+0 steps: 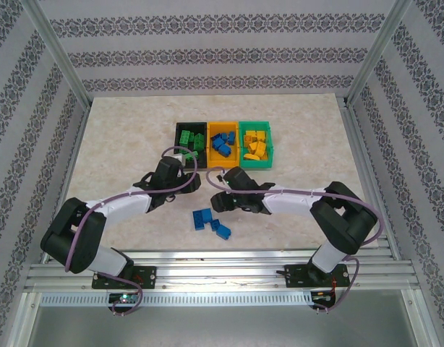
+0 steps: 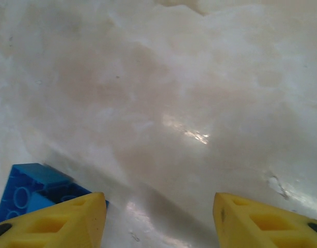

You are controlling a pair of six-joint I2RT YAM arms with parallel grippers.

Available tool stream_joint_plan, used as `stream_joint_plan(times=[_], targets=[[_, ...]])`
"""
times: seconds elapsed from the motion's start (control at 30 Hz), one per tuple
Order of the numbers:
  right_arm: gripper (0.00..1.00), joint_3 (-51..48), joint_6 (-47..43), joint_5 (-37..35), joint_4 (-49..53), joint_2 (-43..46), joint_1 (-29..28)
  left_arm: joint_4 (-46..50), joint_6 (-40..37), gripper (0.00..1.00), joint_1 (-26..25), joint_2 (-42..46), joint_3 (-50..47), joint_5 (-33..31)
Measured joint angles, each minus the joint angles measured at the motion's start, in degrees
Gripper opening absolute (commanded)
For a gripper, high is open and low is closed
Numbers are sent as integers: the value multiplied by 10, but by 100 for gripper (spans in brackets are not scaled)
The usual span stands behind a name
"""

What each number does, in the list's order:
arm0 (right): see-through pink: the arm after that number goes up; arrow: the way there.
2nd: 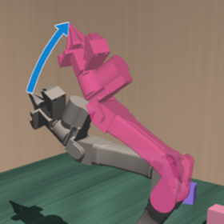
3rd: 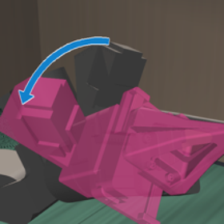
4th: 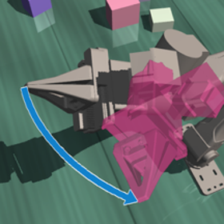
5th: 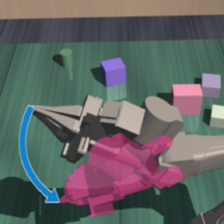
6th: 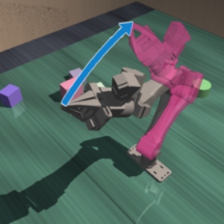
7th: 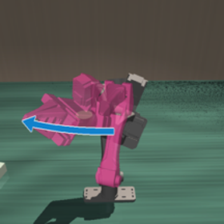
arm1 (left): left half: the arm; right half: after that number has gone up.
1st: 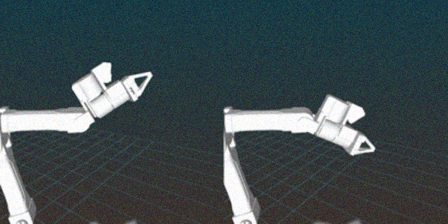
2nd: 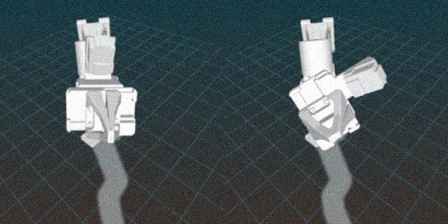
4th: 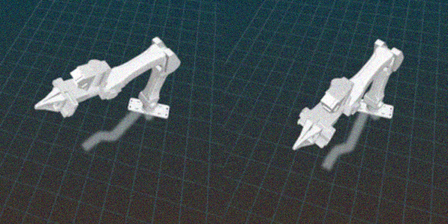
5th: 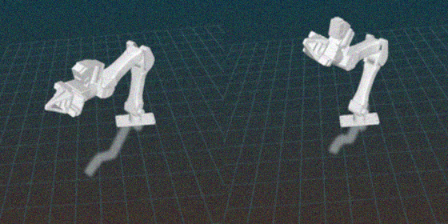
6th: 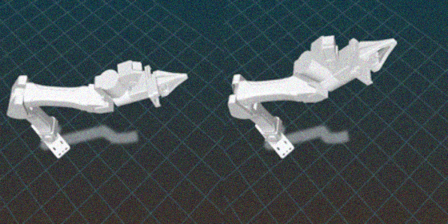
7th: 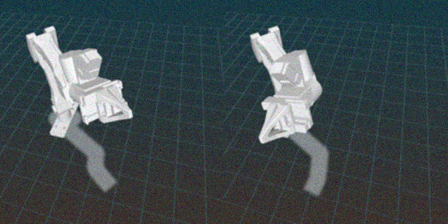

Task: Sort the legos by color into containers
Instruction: Pick up the lego from the bottom-center of the table.

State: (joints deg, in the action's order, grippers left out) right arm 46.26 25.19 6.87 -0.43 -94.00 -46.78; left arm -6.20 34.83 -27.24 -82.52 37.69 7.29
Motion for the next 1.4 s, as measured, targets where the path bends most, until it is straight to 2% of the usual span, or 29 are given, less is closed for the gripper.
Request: stream_joint_plan(times=[0.43,0.9,1.1,1.4], targets=[[58,-3,4,-2,9,8,-51,-34,44,55,2,31,-71,11],[59,-30,17,5,49,59,-82,-53,62,55,3,22,-80,17],[59,-19,17,15,79,43,-96,-66,63,55,3,-11,-75,28],[59,33,14,15,140,-7,-112,-82,66,55,3,-13,-74,32]])
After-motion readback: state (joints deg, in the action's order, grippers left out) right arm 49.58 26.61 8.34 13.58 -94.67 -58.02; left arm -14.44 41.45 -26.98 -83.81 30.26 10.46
